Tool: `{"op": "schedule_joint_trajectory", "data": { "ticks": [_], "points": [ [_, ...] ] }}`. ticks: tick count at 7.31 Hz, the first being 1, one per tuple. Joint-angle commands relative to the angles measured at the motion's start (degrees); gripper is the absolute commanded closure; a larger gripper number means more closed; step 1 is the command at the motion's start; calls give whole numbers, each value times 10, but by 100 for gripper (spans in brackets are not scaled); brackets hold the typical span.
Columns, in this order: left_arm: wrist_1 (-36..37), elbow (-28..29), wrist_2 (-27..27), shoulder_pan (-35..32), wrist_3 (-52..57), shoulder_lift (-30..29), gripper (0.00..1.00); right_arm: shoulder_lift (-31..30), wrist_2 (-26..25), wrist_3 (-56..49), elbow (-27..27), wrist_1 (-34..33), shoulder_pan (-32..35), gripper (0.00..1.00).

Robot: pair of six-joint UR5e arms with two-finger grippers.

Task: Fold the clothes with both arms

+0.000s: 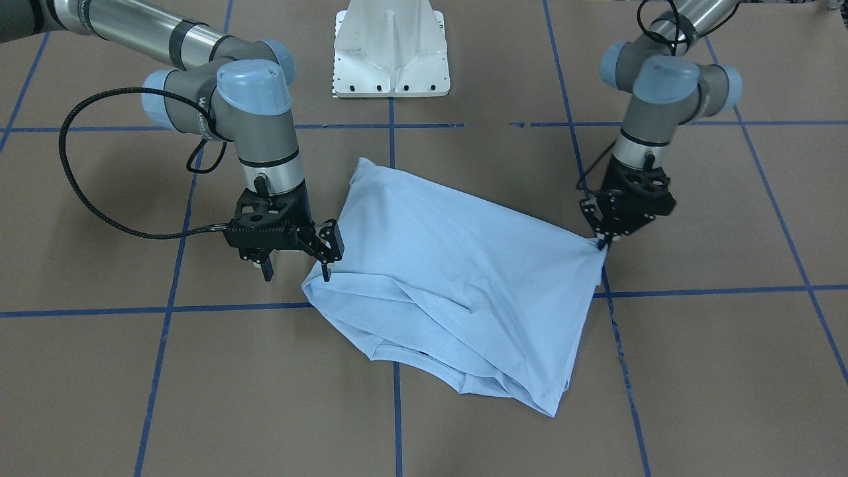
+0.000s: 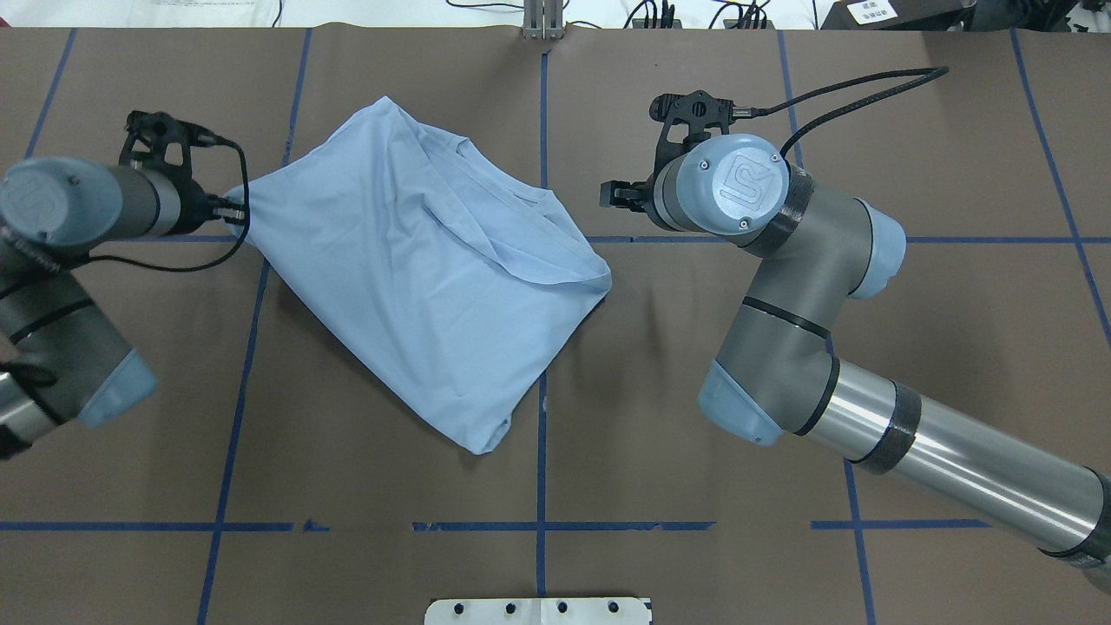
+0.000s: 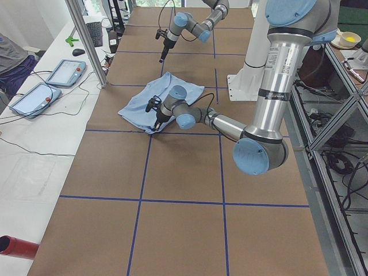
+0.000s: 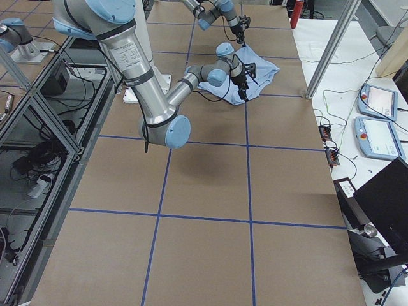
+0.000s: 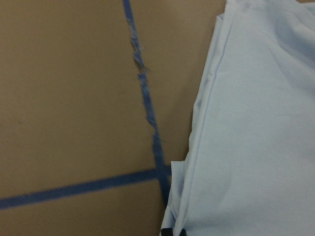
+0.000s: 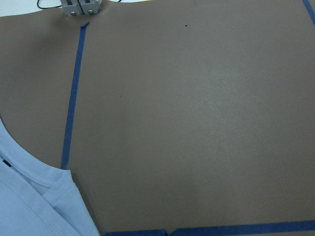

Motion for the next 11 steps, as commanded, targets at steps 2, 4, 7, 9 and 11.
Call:
{"op": "schedule_joint_trajectory", "data": {
  "ticks": [2,4,7,9,11],
  "points": [
    [-95,339,2,-65,86,-211,100,3,0,3,15,0,-10,1],
    [-114,340,-2,-90,125,-210,65,5,-1,3,18,0,-22,1],
    [-130,202,-88,-92,118,-134,0,66,-1,79,-39,-4,-28,2],
    [-124,111,-104,-86,52,-82,0,183,-25,138,-192,-3,-42,12],
    [-131,108,-127,-84,16,-80,0,235,-45,142,-289,23,-61,16]
  ]
}}
